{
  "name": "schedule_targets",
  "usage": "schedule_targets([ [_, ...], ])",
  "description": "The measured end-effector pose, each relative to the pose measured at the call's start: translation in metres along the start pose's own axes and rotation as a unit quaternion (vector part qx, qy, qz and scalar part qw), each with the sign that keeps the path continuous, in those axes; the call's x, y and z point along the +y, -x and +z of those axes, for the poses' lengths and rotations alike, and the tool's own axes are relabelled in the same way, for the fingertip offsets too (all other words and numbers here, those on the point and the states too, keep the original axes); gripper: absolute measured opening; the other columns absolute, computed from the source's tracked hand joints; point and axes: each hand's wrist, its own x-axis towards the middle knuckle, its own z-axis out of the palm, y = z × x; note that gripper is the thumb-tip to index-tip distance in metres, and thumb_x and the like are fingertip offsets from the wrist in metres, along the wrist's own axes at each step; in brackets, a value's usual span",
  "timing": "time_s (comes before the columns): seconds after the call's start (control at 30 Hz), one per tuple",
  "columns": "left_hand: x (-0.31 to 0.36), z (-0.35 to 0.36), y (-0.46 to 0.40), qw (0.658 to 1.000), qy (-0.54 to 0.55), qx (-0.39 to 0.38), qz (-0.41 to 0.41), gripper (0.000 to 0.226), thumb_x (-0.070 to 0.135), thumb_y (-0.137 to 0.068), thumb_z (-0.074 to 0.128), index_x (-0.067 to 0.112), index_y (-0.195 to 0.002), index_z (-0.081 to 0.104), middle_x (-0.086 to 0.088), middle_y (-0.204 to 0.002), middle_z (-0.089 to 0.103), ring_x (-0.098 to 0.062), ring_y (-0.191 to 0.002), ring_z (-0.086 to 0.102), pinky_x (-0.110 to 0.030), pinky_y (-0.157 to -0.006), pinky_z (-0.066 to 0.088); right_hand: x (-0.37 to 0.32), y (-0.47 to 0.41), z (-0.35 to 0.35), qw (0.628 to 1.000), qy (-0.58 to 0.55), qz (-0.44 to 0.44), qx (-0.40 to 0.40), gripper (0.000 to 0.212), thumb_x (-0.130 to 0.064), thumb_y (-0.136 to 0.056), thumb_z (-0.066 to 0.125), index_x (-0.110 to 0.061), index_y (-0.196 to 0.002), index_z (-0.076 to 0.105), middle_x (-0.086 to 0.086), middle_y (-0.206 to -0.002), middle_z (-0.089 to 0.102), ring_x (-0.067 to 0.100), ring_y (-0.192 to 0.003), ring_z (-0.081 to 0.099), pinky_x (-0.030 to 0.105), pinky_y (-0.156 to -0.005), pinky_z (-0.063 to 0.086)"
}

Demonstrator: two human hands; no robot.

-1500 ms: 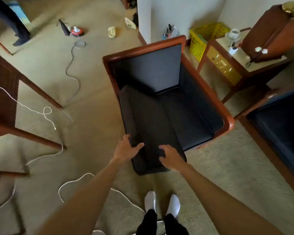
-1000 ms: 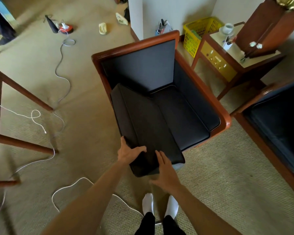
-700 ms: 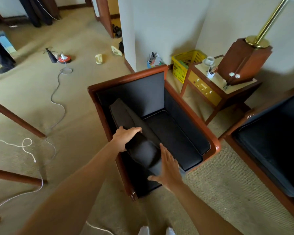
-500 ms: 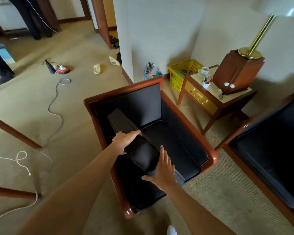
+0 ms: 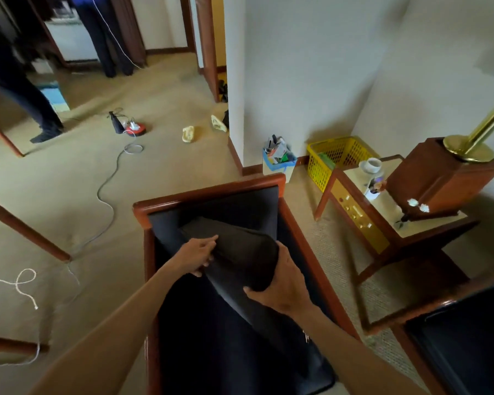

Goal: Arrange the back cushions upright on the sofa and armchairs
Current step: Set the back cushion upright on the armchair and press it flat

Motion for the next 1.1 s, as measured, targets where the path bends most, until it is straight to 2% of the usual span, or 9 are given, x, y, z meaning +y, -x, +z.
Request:
schedule_targets([
  [0.13, 0.006, 0.008, -0.026, 0.990, -0.069, 0.018, 0.120, 0.051, 0.010, -0.098, 0.050, 0.037, -0.140, 0.045, 0.018, -0.057, 0.053, 0.004, -0.050, 0.049, -0.016, -0.057, 0.040, 0.015, -0.058, -0.044, 0.999, 0.037, 0.005, -0.030, 0.096, -0.071, -0.045, 0.077, -0.027, -0.121, 0.039, -0.012, -0.112, 0.057, 0.020, -0.105, 0.064, 0.043, -0.086, 0.054],
  [0.2, 0.010, 0.016, -0.040, 0.985, -0.087, 0.050, 0.139, 0.057, 0.015, -0.090, 0.063, 0.041, -0.138, 0.045, 0.011, -0.075, 0.062, 0.004, -0.069, 0.058, -0.021, -0.074, 0.047, 0.010, -0.085, -0.059, 0.994, 0.087, 0.013, -0.070, 0.094, -0.073, -0.042, 0.075, -0.024, -0.114, 0.039, -0.007, -0.110, 0.058, 0.024, -0.103, 0.064, 0.044, -0.084, 0.054],
  [0.27, 0.011, 0.019, -0.055, 0.981, -0.107, 0.095, 0.131, 0.061, 0.029, -0.077, 0.077, 0.043, -0.132, 0.055, 0.004, -0.096, 0.057, -0.011, -0.091, 0.059, -0.036, -0.090, 0.049, 0.003, -0.103, -0.069, 0.981, 0.153, 0.026, -0.115, 0.096, -0.070, -0.043, 0.078, -0.020, -0.115, 0.039, 0.000, -0.114, 0.059, 0.029, -0.104, 0.063, 0.043, -0.084, 0.053],
  [0.43, 0.020, 0.028, -0.078, 0.971, -0.179, 0.035, 0.157, 0.073, 0.044, -0.046, 0.083, 0.039, -0.105, 0.040, 0.010, -0.119, 0.038, -0.021, -0.112, 0.045, -0.041, -0.091, 0.046, -0.019, -0.120, -0.058, 0.931, 0.305, 0.035, -0.197, 0.093, -0.048, -0.051, 0.083, -0.010, -0.126, 0.043, 0.007, -0.123, 0.047, 0.033, -0.113, 0.051, 0.047, -0.085, 0.051],
  [0.6, 0.027, 0.035, -0.087, 0.964, -0.220, 0.007, 0.149, 0.097, 0.033, -0.051, 0.088, 0.035, -0.129, 0.032, 0.005, -0.137, 0.041, -0.022, -0.127, 0.035, -0.048, -0.100, 0.042, -0.020, -0.141, -0.026, 0.895, 0.375, 0.063, -0.233, 0.096, -0.045, -0.050, 0.086, -0.009, -0.128, 0.046, 0.010, -0.123, 0.053, 0.037, -0.117, 0.049, 0.058, -0.096, 0.040],
  [0.7, 0.012, 0.049, -0.091, 0.925, -0.348, -0.037, 0.148, 0.105, 0.029, -0.068, 0.079, 0.039, -0.149, 0.013, 0.007, -0.157, 0.020, -0.028, -0.136, 0.022, -0.056, -0.107, 0.035, -0.003, -0.134, 0.004, 0.879, 0.391, 0.101, -0.255, 0.095, -0.044, -0.055, 0.087, -0.009, -0.130, 0.042, 0.010, -0.128, 0.053, 0.035, -0.120, 0.050, 0.057, -0.099, 0.038],
  [0.87, 0.016, 0.035, -0.146, 0.853, -0.497, 0.000, 0.157, 0.120, 0.031, -0.076, 0.074, 0.047, -0.146, -0.021, 0.000, -0.161, 0.003, -0.039, -0.142, 0.013, -0.063, -0.111, 0.023, 0.031, -0.151, 0.006, 0.889, 0.369, 0.126, -0.242, 0.090, -0.040, -0.051, 0.086, -0.011, -0.123, 0.039, 0.010, -0.123, 0.055, 0.034, -0.116, 0.054, 0.049, -0.093, 0.041],
  [0.97, 0.020, 0.054, -0.153, 0.843, -0.508, -0.030, 0.172, 0.124, 0.026, -0.070, 0.079, 0.045, -0.149, -0.015, -0.005, -0.160, 0.001, -0.038, -0.147, -0.001, -0.068, -0.112, 0.008, 0.050, -0.139, -0.004, 0.896, 0.347, 0.134, -0.244, 0.082, -0.038, -0.050, 0.083, -0.014, -0.115, 0.040, 0.007, -0.116, 0.058, 0.032, -0.111, 0.056, 0.045, -0.090, 0.043],
  [1.1, 0.020, 0.056, -0.163, 0.816, -0.524, -0.055, 0.235, 0.112, 0.031, -0.061, 0.085, 0.028, -0.150, 0.017, 0.002, -0.160, 0.016, -0.025, -0.151, -0.005, -0.068, -0.113, -0.004, 0.055, -0.131, -0.004, 0.915, 0.306, 0.112, -0.238, 0.075, -0.041, -0.053, 0.081, -0.015, -0.110, 0.040, 0.005, -0.108, 0.058, 0.030, -0.106, 0.058, 0.040, -0.080, 0.044],
])
